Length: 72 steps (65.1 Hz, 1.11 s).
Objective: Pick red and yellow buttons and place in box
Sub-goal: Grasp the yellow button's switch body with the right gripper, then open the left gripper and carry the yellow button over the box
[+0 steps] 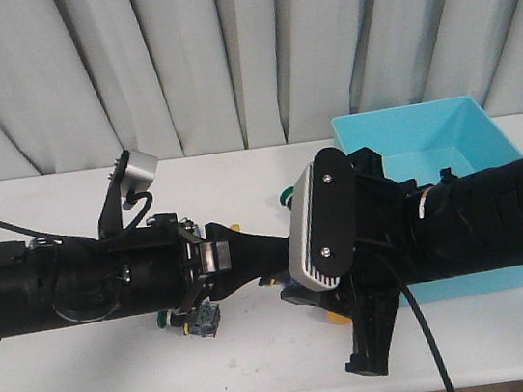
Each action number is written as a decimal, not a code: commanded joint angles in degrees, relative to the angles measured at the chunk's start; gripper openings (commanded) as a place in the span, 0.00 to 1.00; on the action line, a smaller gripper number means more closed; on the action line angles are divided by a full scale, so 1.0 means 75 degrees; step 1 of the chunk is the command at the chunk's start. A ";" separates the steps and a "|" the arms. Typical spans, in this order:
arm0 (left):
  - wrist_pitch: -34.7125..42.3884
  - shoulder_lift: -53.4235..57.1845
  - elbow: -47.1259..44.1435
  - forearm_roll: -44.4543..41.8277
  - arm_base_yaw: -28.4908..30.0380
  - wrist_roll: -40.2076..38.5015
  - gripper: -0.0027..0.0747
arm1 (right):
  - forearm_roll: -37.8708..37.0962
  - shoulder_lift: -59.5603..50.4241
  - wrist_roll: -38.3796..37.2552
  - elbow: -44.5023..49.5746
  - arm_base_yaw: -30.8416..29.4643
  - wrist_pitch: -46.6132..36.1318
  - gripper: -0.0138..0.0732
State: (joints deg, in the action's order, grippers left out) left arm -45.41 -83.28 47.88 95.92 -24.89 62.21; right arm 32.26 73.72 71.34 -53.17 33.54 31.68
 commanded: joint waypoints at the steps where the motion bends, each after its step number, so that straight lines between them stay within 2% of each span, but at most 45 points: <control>1: -0.0543 0.0227 0.0204 0.0453 -0.0039 0.0180 0.62 | 0.0122 -0.0168 -0.0016 -0.0206 -0.0018 -0.0248 0.47; 9: -0.0642 0.0227 0.0204 0.0453 -0.0039 0.0180 0.77 | 0.0122 -0.0168 -0.0016 -0.0206 -0.0018 -0.0248 0.47; 14: -0.0642 0.0227 0.0204 0.0443 -0.0039 0.0180 0.81 | 0.0122 -0.0168 -0.0016 -0.0206 -0.0018 -0.0257 0.47; 26: -0.0642 0.0227 0.0204 0.0109 -0.0032 0.0248 0.82 | -0.0128 -0.0175 -0.0185 -0.0206 -0.0038 -0.0309 0.47; 37: -0.0598 0.0227 0.0204 -0.0675 -0.0032 0.0254 0.82 | -0.1347 -0.0197 -0.1227 -0.0206 -0.0038 -0.0450 0.47; 46: -0.0282 0.0227 0.0204 -0.1640 -0.0032 0.0254 0.80 | -0.2793 -0.0264 -0.2565 -0.0206 -0.0038 -0.0557 0.47; 57: 0.0398 0.0227 0.0204 -0.3364 -0.0032 0.0245 0.79 | -0.4773 -0.0279 -0.5217 -0.0206 -0.0346 -0.0575 0.47; 65: 0.0943 0.0227 0.0204 -0.4592 -0.0032 0.0074 0.79 | -0.5539 -0.0167 -0.7340 -0.0310 -0.1385 -0.0207 0.47; 72: 0.1520 0.0227 0.0204 -0.5397 -0.0032 -0.0173 0.79 | -0.5567 0.0173 -0.8333 -0.0721 -0.2642 0.0709 0.47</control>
State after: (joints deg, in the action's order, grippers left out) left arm -37.46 -83.28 47.88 58.32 -24.89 62.54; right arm -7.87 74.60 15.77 -54.66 19.48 35.15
